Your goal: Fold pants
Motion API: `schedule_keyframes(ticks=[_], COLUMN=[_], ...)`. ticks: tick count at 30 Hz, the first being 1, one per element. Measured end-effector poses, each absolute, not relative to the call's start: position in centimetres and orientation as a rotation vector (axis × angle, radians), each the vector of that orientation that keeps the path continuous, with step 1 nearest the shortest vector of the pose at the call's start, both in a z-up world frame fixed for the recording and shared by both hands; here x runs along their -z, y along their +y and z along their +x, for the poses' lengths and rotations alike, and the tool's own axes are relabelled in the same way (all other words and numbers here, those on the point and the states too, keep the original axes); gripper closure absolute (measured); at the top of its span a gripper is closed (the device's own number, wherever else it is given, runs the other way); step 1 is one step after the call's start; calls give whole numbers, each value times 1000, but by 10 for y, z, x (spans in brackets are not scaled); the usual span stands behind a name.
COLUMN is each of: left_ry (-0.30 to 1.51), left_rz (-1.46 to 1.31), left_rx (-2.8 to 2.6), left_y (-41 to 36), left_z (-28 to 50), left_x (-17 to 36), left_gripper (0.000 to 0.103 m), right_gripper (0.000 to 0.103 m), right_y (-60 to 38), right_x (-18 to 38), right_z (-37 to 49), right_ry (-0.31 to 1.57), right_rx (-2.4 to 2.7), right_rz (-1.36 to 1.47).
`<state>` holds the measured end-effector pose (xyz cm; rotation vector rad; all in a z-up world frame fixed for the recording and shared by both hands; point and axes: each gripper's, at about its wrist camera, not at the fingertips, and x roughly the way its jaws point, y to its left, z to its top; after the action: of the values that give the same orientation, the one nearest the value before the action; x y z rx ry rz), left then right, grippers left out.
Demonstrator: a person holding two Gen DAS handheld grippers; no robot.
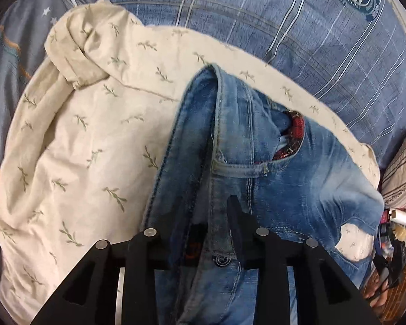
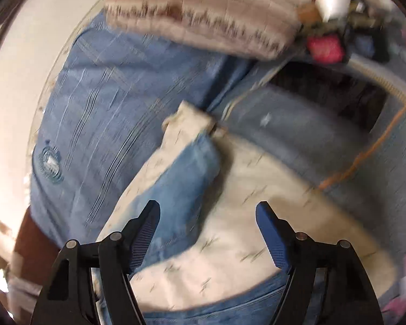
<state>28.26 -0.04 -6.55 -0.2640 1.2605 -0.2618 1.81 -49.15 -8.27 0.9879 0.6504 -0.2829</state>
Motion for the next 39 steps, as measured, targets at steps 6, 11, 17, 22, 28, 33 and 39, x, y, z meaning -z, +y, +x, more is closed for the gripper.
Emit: schedule_keyframes(ticks=[6, 11, 17, 22, 28, 33, 39], left_ry=[1267, 1278, 1262, 1270, 1279, 1269, 1275], left_rz=[-193, -197, -214, -241, -237, -237, -241], left_rx=[257, 255, 245, 274, 269, 281, 272], left_y=[-11, -13, -17, -15, -21, -19, -20], left_z=[275, 277, 278, 279, 280, 276, 277], left_x=[67, 69, 74, 72, 73, 70, 77], left_gripper=[71, 71, 71, 63, 62, 62, 59], right_gripper=[66, 84, 40, 38, 26, 17, 12], right_y=[-459, -440, -452, -456, -437, -413, -389], right_x=[98, 18, 11, 74, 112, 111, 112], right_z=[65, 72, 59, 32, 55, 52, 39], right_ry=[729, 521, 585, 622, 630, 567, 560], right_rx=[159, 149, 276, 218, 127, 104, 57], right_rz=[1008, 773, 718, 1035, 1291, 1486, 1476])
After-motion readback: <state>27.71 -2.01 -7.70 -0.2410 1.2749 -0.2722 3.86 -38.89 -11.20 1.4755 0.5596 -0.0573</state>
